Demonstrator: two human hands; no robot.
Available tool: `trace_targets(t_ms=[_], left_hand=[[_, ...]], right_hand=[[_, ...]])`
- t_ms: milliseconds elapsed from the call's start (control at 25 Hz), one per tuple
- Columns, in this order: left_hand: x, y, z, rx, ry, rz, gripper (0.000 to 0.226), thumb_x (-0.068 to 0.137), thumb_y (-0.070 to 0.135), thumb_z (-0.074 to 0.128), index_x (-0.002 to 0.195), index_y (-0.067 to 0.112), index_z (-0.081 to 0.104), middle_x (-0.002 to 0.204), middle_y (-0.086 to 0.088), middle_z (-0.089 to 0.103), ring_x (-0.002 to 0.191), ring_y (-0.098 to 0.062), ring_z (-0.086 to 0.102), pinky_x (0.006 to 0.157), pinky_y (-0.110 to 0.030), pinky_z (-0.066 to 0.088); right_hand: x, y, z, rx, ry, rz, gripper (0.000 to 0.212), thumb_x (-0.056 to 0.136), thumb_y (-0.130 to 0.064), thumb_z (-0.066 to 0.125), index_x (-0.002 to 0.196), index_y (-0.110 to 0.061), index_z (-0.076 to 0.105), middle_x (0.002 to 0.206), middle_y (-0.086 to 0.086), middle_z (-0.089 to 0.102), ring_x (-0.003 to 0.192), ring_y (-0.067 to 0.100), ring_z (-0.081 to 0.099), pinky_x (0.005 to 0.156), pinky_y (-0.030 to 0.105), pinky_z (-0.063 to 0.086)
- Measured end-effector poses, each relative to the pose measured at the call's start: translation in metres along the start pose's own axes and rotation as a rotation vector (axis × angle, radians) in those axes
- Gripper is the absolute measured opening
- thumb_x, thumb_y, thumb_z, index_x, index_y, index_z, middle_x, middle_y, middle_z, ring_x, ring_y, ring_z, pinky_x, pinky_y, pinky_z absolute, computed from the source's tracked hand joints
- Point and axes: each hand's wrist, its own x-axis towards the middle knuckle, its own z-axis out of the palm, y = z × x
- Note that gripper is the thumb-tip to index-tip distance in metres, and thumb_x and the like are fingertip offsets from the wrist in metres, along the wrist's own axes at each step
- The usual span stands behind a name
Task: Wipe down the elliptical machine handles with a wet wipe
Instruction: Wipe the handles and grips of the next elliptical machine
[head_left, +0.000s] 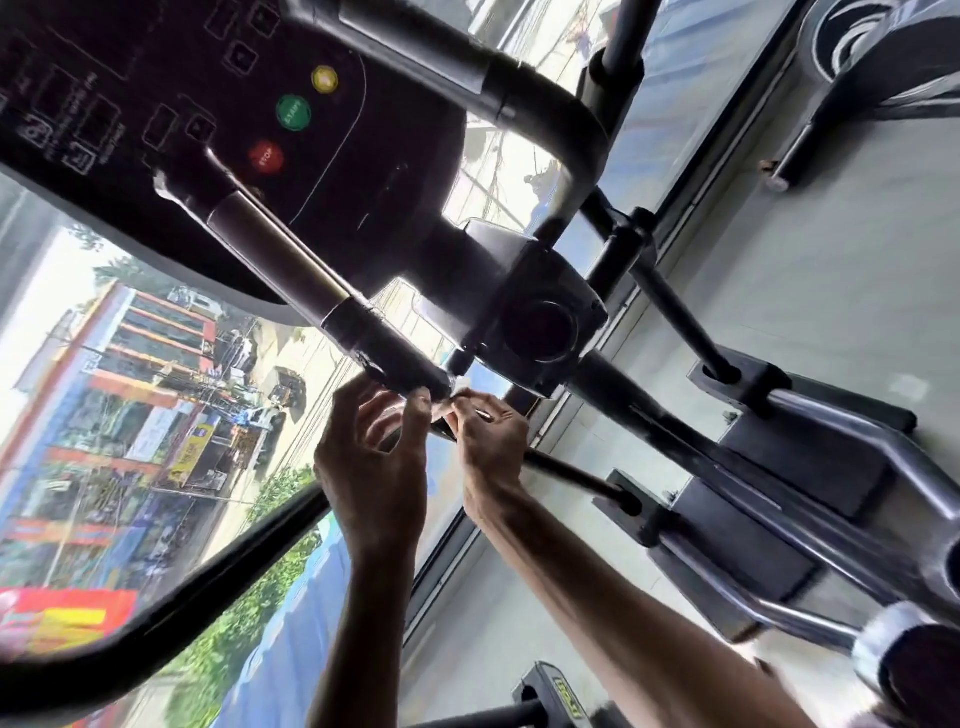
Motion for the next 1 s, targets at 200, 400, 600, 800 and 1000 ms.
trace_targets(t_ms=[200, 400, 600, 800, 1000], left_hand=[[0.001, 0.0, 0.004, 0.005, 0.016, -0.006, 0.022, 0.085, 0.0, 0.072, 0.106, 0.006, 0.068, 0.08, 0.021, 0.072, 0.083, 0.0, 0.069, 0.069, -0.011, 0.053], [0.0, 0.002, 0.005, -0.005, 0.026, 0.024, 0.022, 0.086, -0.001, 0.071, 0.107, 0.0, 0.067, 0.09, 0.005, 0.071, 0.084, -0.005, 0.068, 0.068, -0.01, 0.051], [-0.001, 0.001, 0.008, -0.056, 0.049, -0.016, 0.028, 0.082, 0.012, 0.07, 0.109, 0.004, 0.067, 0.091, 0.013, 0.072, 0.085, 0.0, 0.069, 0.071, -0.024, 0.057], [-0.003, 0.005, 0.008, -0.077, 0.035, -0.021, 0.027, 0.081, 0.016, 0.068, 0.108, 0.01, 0.067, 0.088, 0.024, 0.072, 0.09, 0.0, 0.07, 0.072, -0.015, 0.053], [-0.003, 0.005, 0.008, -0.075, 0.039, -0.006, 0.027, 0.081, 0.016, 0.068, 0.107, 0.008, 0.067, 0.093, 0.016, 0.072, 0.09, 0.001, 0.07, 0.072, -0.013, 0.053]], right_hand=[[0.056, 0.011, 0.014, -0.259, 0.066, 0.09, 0.012, 0.089, -0.002, 0.068, 0.097, -0.002, 0.077, 0.091, 0.012, 0.077, 0.076, 0.019, 0.069, 0.073, 0.031, 0.057], [0.033, 0.001, -0.001, -0.05, -0.025, 0.122, 0.014, 0.091, 0.002, 0.066, 0.103, 0.005, 0.072, 0.085, 0.006, 0.075, 0.07, 0.011, 0.072, 0.062, 0.014, 0.055], [-0.007, -0.003, -0.019, 0.03, -0.149, -0.103, 0.011, 0.088, -0.006, 0.072, 0.097, 0.0, 0.073, 0.088, 0.006, 0.077, 0.087, 0.016, 0.075, 0.086, 0.029, 0.06], [0.053, 0.016, -0.004, -0.38, -0.036, -0.334, 0.015, 0.09, -0.013, 0.068, 0.099, -0.007, 0.078, 0.093, 0.0, 0.077, 0.086, 0.005, 0.071, 0.083, 0.017, 0.052], [0.071, 0.042, -0.008, -0.742, -0.134, -0.607, 0.03, 0.101, -0.014, 0.054, 0.128, -0.003, 0.065, 0.129, 0.006, 0.068, 0.123, 0.013, 0.061, 0.106, 0.009, 0.037]])
